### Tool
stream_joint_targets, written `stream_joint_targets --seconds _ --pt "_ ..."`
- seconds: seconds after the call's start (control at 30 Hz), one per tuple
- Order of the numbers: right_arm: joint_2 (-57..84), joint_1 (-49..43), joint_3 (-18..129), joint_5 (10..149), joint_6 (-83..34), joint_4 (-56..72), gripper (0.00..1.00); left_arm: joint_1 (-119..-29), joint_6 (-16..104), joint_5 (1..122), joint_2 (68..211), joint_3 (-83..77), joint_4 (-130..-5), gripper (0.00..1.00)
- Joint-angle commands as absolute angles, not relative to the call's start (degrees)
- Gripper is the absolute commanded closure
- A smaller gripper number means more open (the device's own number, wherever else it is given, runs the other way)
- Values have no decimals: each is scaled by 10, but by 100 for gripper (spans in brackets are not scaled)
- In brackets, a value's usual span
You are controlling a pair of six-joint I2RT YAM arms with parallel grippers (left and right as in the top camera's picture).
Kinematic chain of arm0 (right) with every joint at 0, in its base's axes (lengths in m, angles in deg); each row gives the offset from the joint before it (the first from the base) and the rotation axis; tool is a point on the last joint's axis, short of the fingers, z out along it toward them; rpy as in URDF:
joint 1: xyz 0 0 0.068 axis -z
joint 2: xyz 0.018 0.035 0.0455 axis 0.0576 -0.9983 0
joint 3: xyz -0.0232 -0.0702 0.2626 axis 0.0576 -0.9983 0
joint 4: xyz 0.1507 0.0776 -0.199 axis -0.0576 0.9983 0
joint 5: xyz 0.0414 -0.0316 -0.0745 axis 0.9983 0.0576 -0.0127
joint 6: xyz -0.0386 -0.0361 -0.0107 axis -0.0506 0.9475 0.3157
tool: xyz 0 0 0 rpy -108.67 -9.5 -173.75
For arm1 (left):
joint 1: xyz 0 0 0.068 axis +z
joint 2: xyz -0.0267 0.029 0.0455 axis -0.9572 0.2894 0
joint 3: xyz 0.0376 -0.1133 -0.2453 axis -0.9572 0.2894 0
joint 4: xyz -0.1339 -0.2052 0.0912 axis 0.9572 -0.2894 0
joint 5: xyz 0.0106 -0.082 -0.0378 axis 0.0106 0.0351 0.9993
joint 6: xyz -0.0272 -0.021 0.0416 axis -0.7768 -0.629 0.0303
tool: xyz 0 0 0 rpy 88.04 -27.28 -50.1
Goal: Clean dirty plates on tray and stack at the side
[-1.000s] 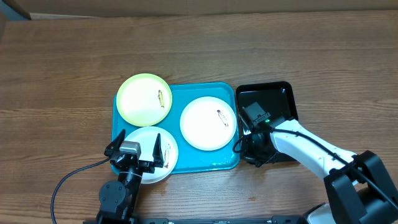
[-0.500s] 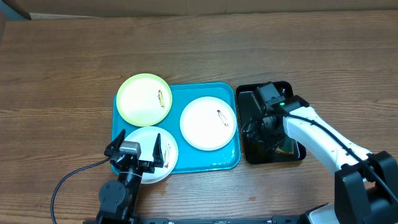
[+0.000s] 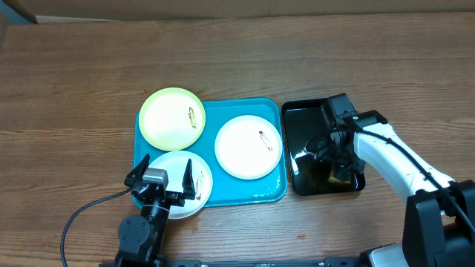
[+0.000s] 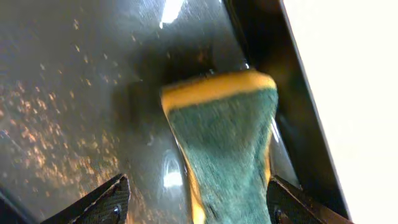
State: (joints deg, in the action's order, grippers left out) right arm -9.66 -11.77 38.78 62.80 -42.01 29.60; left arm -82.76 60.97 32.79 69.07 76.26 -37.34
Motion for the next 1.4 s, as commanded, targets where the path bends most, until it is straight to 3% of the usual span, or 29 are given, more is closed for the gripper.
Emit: stream_joint_targets --seconds 0.0,0.23,0.27,0.37,0.53,0.6,0.67,0.73,0.83,0.97,1.1,1.2,1.3,1.37 --pt "-92 -117 357 594 -418 275 29 -830 618 327 687 765 -372 0" --pt "-92 -117 324 575 -418 217 30 -830 618 327 687 765 -372 0" --pt "-92 -117 323 575 -418 214 35 -830 618 327 687 765 -372 0" --pt "-92 -117 323 575 -418 213 61 -830 618 327 687 765 -372 0" --pt "-92 -117 314 585 -423 212 71 -830 618 327 687 765 -372 0" --pt "-92 -117 309 592 -422 212 67 -830 618 327 687 765 -372 0" --pt "-92 -117 308 584 -422 210 40 -830 618 327 687 765 -372 0" --pt "-92 -115 309 566 -422 198 30 -830 618 327 687 765 -372 0" --pt "-92 -114 308 562 -420 177 30 -830 618 327 687 765 -372 0" --pt "-92 -114 308 568 -421 172 46 -830 618 327 687 765 -372 0" --pt "-92 -114 305 599 -420 174 71 -830 618 327 687 765 -372 0" --pt "-92 -114 305 599 -420 163 72 -830 618 327 687 765 -372 0" --pt "-92 -114 308 599 -420 159 46 -830 618 327 687 765 -372 0" --pt "-92 -114 312 601 -420 160 44 -830 618 327 687 765 -372 0"
